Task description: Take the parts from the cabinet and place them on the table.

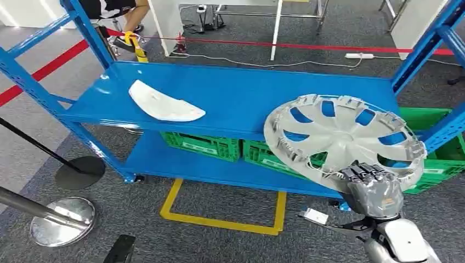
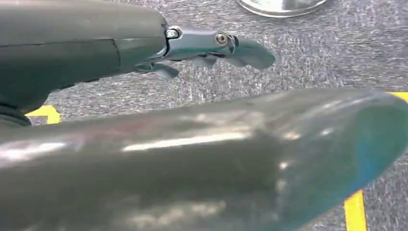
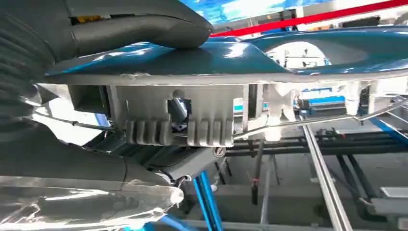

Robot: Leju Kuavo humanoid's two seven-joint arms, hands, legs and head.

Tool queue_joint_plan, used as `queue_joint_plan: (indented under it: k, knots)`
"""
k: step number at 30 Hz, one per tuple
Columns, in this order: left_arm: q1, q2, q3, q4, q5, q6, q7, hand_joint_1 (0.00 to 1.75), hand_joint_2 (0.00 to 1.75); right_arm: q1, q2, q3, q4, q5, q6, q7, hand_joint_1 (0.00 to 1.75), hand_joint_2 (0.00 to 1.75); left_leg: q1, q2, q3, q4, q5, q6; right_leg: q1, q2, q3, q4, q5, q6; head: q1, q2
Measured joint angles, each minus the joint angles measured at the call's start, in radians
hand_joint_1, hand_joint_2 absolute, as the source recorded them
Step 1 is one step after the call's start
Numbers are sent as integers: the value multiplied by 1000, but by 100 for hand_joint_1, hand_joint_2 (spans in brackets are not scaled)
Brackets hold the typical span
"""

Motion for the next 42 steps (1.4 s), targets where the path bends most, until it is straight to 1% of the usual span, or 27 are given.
queue_joint_plan:
  k: [3,4,5,7,9,10,11,15,16,17,19,20,21,23,24,25,26,27,30,31,32,34,35,36,38,40,42]
  knots:
    - [0,-2,0,0,0,1,0,0,0,0,0,0,-3,0,0,-4,175,175,5,0,-51,183,-184,-16,0,1,-33,1,39,-12,-4,0]
    - [0,-2,0,0,0,1,-1,0,0,1,0,0,-3,0,0,-4,175,175,7,0,-67,265,-221,-18,1,1,-52,3,52,-12,-3,0]
    - [0,-3,0,0,0,1,-2,0,0,2,0,0,-3,0,0,-4,175,175,7,0,-68,308,-225,-18,1,0,-67,3,63,-12,-3,0]
    - [0,-3,0,0,1,2,-3,0,0,3,-1,0,-3,-1,0,-3,175,175,8,0,-14,272,-176,-14,2,1,-96,3,84,-7,-3,0]
    - [-2,-3,0,0,1,3,-5,0,0,3,-4,0,-3,9,0,6,175,175,7,0,106,117,-137,-3,2,3,-116,3,104,1,-4,0]
    - [-6,-2,0,0,1,3,-5,0,0,3,-7,0,-3,11,0,10,175,175,6,-2,175,34,-157,5,2,3,-121,3,111,7,-4,0]
    - [-9,-2,0,0,1,4,-6,0,0,3,-11,0,-3,11,0,15,175,175,3,-3,202,-21,-172,7,5,2,-126,3,118,12,-2,0]
    - [-3,-4,0,0,1,4,-6,0,0,5,-18,2,-3,-4,0,17,175,175,-1,1,171,-27,-136,27,-3,3,-133,-24,168,38,-4,0]
    - [-3,-4,0,0,0,3,-6,0,0,8,-23,5,-3,-11,0,17,175,175,1,5,165,-30,-125,32,-4,2,-140,-7,134,40,-1,0]
    - [-4,-1,0,0,1,4,-6,0,0,9,-29,6,-3,-19,0,14,175,175,1,4,151,-30,-113,40,-3,0,-163,42,70,41,1,0]
    - [-5,-1,1,0,1,4,-7,0,0,8,-32,10,-3,-33,0,11,175,175,-2,4,119,-29,-87,47,-2,0,-201,196,-48,43,4,0]
    - [-4,-2,1,0,1,3,-8,0,0,9,-33,11,-3,-41,0,8,175,175,-4,4,101,-29,-73,48,-1,0,-212,265,-80,45,3,0]
    - [-4,-3,1,0,1,3,-9,0,0,10,-35,12,-3,-48,0,6,175,175,-6,5,83,-28,-60,48,-1,0,-209,303,-80,44,4,0]
    - [-4,-3,1,0,1,3,-9,0,0,10,-39,13,-3,-61,0,6,175,175,-9,5,47,-27,-33,46,2,0,-149,268,-12,40,4,0]
    - [-4,-3,2,0,1,4,-9,0,0,10,-42,13,-3,-65,0,7,175,175,-9,5,31,-26,-20,43,4,0,-92,204,23,37,3,0]
    - [-4,-3,2,0,1,3,-9,0,0,9,-44,13,-3,-67,0,7,175,175,-9,4,17,-25,-7,39,5,0,-19,114,28,36,3,0]
    - [-4,-3,2,0,1,3,-9,0,0,5,-46,13,-3,-68,0,7,175,175,-13,3,10,-22,2,33,7,-1,47,16,-22,35,4,0]
    - [-4,-3,2,0,1,3,-10,0,0,3,-47,14,-3,-72,0,8,175,175,-14,2,5,-19,13,29,10,2,82,-48,-41,27,1,0]
    - [-1,-2,2,0,1,4,-10,0,0,7,-52,14,0,-74,0,8,175,175,-9,1,3,-29,49,12,17,1,48,-30,-21,5,9,0]
    - [2,1,2,0,2,4,-11,0,0,5,-52,15,1,-74,0,8,175,175,-7,0,-3,-25,37,5,10,-4,37,-32,-5,-5,9,0]
    - [3,1,2,0,2,4,-11,0,0,5,-52,15,2,-74,0,8,175,175,-7,0,-15,2,-20,-5,9,-4,25,-32,7,-13,4,0]
    - [3,0,2,0,3,4,-11,0,0,5,-52,16,1,-74,0,9,175,175,0,0,-50,142,-154,-18,8,-4,2,-32,35,-17,0,0]
    - [2,0,2,0,2,4,-10,0,0,6,-53,16,2,-74,0,13,175,175,4,0,-66,218,-195,-22,8,-4,-16,-30,50,-17,0,0]
    - [2,0,2,0,2,4,-11,0,0,6,-54,16,2,-74,0,14,175,175,7,0,-71,281,-206,-25,8,-4,-36,-29,65,-16,0,0]
    - [2,0,2,0,4,2,-10,0,0,8,-54,16,3,-73,0,19,175,175,10,1,-29,273,-156,-25,7,-3,-71,-28,87,-11,0,0]
    - [1,0,3,0,6,-1,-5,0,0,8,-56,17,3,-71,0,24,175,175,11,0,80,142,-111,-18,6,-1,-99,-28,107,-3,0,0]
    - [-5,0,3,-1,6,-2,-5,0,0,9,-58,19,3,-66,0,32,175,175,7,0,208,-31,-160,-4,10,-1,-113,-24,120,8,1,0]
